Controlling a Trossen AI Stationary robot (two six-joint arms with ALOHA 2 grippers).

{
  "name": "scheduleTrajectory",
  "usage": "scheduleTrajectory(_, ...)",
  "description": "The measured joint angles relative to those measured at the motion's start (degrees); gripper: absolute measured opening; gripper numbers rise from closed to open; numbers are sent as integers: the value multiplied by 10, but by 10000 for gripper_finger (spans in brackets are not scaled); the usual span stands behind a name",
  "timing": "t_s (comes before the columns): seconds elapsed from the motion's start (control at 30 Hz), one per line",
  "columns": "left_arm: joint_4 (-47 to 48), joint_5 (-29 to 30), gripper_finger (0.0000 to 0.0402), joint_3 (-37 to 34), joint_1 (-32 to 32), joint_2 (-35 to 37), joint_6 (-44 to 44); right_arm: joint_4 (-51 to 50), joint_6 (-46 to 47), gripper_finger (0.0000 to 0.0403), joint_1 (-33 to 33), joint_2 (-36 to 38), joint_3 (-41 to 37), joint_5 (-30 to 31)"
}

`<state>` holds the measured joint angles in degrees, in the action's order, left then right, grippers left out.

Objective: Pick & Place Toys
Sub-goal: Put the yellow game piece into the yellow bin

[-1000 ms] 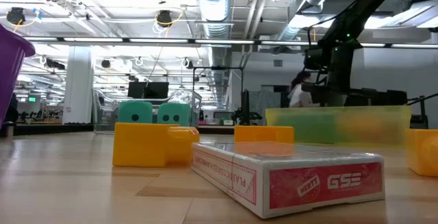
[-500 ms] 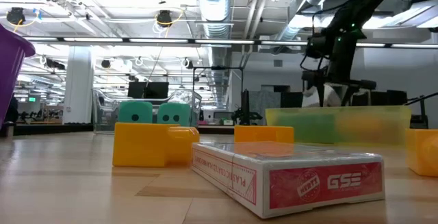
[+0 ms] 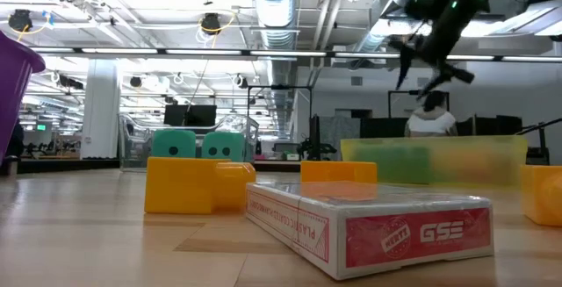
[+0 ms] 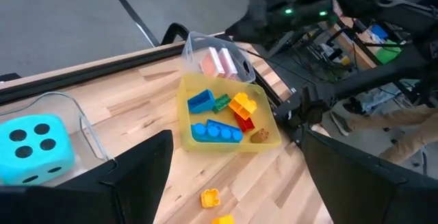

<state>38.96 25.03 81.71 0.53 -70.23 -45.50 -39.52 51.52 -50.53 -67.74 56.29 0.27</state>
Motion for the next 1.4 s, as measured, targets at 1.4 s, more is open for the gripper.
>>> scheduleTrajectory(1.4,-83,-156,328,0,-114,-20,241,-13,-89,218,416,259,0,-3)
